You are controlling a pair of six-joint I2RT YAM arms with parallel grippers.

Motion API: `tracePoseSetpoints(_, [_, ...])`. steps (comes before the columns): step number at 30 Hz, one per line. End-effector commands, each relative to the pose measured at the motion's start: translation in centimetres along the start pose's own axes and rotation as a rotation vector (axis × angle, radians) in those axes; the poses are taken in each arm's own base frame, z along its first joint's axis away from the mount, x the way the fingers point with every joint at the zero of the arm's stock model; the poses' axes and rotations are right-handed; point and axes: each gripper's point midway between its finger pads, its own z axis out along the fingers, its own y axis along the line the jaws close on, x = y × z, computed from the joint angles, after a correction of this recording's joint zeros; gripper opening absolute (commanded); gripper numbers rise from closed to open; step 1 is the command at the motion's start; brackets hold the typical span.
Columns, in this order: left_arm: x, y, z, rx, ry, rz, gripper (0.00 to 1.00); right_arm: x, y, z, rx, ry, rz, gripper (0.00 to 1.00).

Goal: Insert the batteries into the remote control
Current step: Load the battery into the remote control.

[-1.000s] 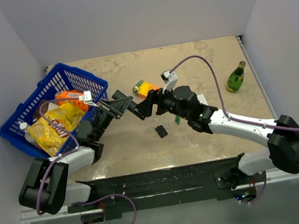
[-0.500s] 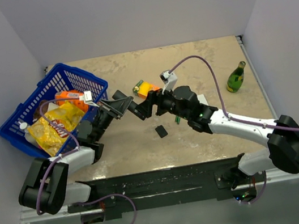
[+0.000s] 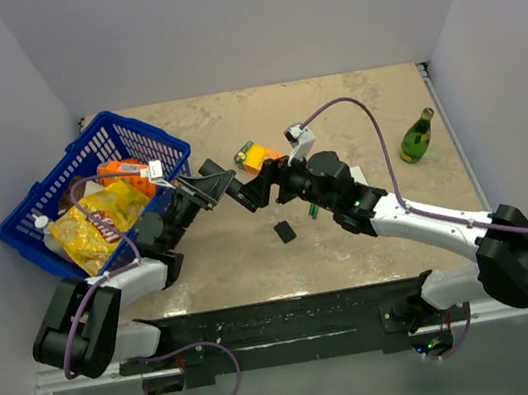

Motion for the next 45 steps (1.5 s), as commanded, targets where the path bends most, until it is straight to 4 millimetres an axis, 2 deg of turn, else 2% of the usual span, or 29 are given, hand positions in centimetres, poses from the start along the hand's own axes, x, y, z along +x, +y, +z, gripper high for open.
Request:
tracePoseSetpoints(1, [-1.7, -4.1, 0.3, 0.149, -0.064, 0.067, 0.0, -2.8, 0.9, -1.5, -0.005, -0.097, 0.022, 0.92])
tracePoseSetpoints(5, [-1.7, -4.3, 0.3, 0.153, -0.063, 0.07, 0.0, -3.3, 1.5, -1.9, -0.035, -0.121, 0.053, 0.93])
tracePoseSetpoints(19, [-1.6, -4.6, 0.3, 0.167, -0.062, 0.079, 0.0, -1.5, 2.6, -0.6, -0.103, -0.056, 0.111, 0.96])
tracePoseSetpoints(31, [-1.6, -4.9, 0.4, 0.174, -0.065, 0.081, 0.0, -0.3, 2.3, 0.0, -0.105, -0.014, 0.109, 0.96])
tracePoseSetpoints(45, [-1.9, -5.3, 0.5, 0.182, -0.074, 0.092, 0.0, 0.1, 1.9, 0.0, -0.09, -0.009, 0.109, 0.96])
